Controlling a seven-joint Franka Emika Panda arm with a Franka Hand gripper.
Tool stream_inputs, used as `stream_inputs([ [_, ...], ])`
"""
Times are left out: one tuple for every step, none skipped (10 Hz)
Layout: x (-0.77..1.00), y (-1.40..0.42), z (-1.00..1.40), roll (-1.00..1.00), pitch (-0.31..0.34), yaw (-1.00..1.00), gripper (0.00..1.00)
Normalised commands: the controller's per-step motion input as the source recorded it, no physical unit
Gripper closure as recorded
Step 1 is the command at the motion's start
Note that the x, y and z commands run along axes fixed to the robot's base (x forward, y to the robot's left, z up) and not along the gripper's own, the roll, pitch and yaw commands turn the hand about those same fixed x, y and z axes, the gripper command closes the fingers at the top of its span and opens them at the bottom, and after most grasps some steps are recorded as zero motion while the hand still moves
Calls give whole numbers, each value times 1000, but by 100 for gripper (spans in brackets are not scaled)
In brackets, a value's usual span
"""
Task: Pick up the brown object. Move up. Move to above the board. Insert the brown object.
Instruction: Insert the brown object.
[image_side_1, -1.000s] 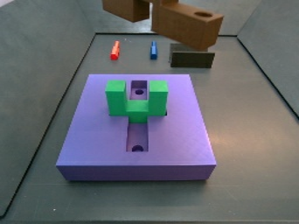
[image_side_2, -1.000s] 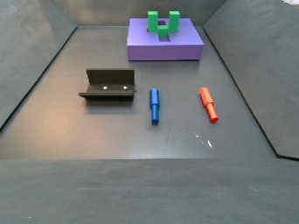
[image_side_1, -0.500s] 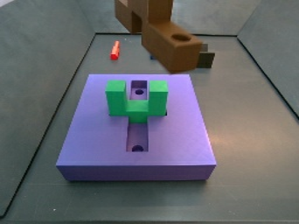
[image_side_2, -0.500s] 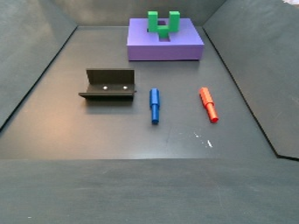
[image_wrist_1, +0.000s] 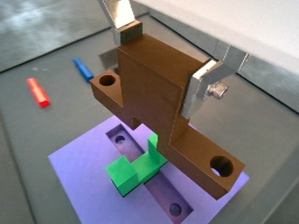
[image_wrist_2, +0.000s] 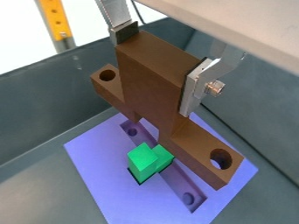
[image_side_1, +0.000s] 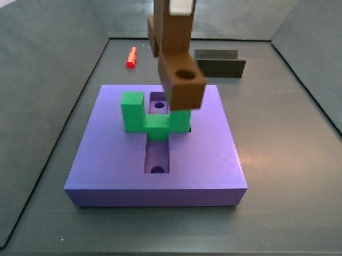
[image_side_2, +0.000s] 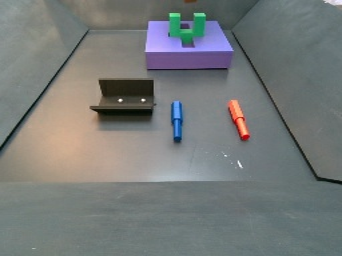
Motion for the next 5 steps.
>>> stream_inputs([
  [-46, 0, -229, 0, -46, -386, 100],
  [-6, 0, -234, 0, -53, -329, 100],
  [0, -17, -254, 0, -76, -434, 100],
  [0, 0, -200, 0, -57, -351, 100],
  [0, 0, -137, 3, -24, -183, 100],
])
